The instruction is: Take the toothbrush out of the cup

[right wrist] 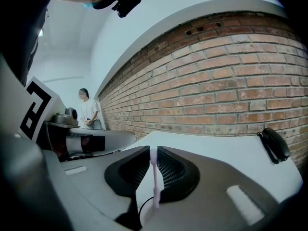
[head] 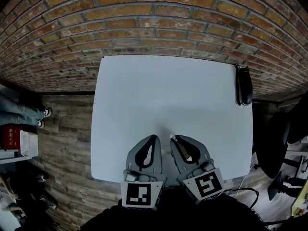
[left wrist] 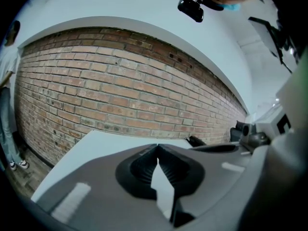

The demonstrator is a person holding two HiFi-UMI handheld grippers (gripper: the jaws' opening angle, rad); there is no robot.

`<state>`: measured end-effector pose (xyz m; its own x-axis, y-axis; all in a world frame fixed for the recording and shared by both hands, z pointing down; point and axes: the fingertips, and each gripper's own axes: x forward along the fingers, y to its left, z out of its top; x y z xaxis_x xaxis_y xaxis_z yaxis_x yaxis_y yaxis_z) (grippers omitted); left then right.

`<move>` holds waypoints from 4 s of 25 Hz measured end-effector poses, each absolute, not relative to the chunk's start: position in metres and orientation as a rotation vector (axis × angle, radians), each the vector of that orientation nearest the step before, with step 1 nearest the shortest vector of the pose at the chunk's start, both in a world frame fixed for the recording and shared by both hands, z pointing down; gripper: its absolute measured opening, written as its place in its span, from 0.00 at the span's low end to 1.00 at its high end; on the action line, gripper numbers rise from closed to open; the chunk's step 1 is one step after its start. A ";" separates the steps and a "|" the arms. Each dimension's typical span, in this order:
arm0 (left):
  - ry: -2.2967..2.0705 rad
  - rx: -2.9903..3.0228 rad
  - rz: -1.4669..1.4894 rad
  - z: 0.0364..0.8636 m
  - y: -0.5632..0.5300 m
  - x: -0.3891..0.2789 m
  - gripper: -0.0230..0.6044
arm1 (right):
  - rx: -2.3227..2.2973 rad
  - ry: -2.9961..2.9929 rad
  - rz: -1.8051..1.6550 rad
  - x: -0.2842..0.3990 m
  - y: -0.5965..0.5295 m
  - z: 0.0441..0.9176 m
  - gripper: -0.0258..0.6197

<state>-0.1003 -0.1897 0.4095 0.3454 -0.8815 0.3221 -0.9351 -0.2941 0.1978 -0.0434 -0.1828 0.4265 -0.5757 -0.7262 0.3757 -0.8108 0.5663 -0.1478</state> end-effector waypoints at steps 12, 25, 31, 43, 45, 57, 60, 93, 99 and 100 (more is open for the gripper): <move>-1.599 2.336 0.189 0.388 -0.175 -0.097 0.05 | 1.411 -2.570 0.420 -0.031 -0.173 0.397 0.12; -1.582 2.465 0.123 0.342 -0.150 -0.097 0.05 | 1.563 -2.645 0.234 -0.029 -0.156 0.337 0.12; -1.594 2.522 0.080 0.324 -0.146 -0.102 0.05 | 1.615 -2.686 0.137 -0.033 -0.151 0.308 0.12; -1.610 2.581 0.062 0.310 -0.133 -0.125 0.05 | 1.675 -2.737 0.041 -0.053 -0.129 0.275 0.12; -1.605 2.583 0.082 0.313 -0.126 -0.128 0.05 | 1.689 -2.742 0.036 -0.055 -0.121 0.274 0.12; -1.563 2.611 0.088 0.317 -0.083 -0.101 0.05 | 1.706 -2.743 0.068 -0.033 -0.073 0.283 0.12; -1.546 2.613 0.119 0.319 -0.070 -0.082 0.05 | 1.725 -2.742 0.089 -0.015 -0.060 0.285 0.12; -1.651 2.554 0.187 0.319 0.017 -0.013 0.05 | 1.558 -2.866 0.168 0.049 0.016 0.298 0.12; -1.639 2.555 0.185 0.322 0.011 -0.012 0.05 | 1.570 -2.849 0.191 0.050 0.011 0.301 0.12; -1.635 2.556 0.187 0.323 0.010 -0.011 0.05 | 1.570 -2.847 0.191 0.050 0.010 0.302 0.12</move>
<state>-0.0115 0.0100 0.3230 0.4153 -0.8959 0.1577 -0.9084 -0.4177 0.0193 0.0505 0.0097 0.3021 -0.5299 -0.8469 -0.0439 -0.8335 0.5296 -0.1576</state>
